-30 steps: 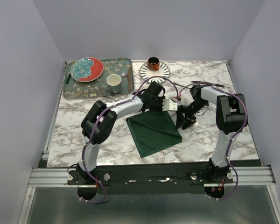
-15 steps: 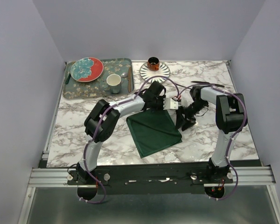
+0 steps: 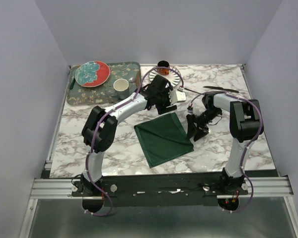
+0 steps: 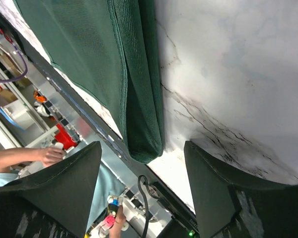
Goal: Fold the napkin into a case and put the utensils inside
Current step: Fold the top corner of the square-folded napkin at the center of the board, then smooth out the upper triangle-folded napkin at the center of the board.
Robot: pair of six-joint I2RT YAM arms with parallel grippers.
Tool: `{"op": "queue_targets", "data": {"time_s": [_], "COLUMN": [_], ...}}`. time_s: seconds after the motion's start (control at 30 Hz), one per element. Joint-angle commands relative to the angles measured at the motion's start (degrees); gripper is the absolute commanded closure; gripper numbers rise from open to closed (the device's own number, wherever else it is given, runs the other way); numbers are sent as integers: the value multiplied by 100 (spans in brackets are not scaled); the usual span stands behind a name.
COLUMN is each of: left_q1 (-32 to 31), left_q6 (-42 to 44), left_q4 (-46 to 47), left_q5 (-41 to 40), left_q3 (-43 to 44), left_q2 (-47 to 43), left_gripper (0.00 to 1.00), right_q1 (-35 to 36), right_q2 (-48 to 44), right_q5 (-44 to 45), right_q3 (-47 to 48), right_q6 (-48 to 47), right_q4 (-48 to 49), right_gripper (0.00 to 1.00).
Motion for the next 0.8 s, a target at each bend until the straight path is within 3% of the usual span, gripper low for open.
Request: {"op": "queue_targets", "data": {"time_s": [0.0,0.37,0.77], "left_q1": [213,740,1180], "left_q6": [-626,-1435,-1927], "left_q4": [-426,-699,-295], "left_q5": [396,730,722], "left_q3": [74,-399,-1868], "left_q2": [-504,-1241,-2349], "left_gripper": [24,24,24], "right_q1": [-41,-278,-279], "right_q2": [-37,-116,157], "right_q5": [368,456,87], "right_q3": [-143,-327,-741], "right_q6": [-90,-186,-151], "right_q4": [200,95,209], "right_gripper": [23,22,38]}}
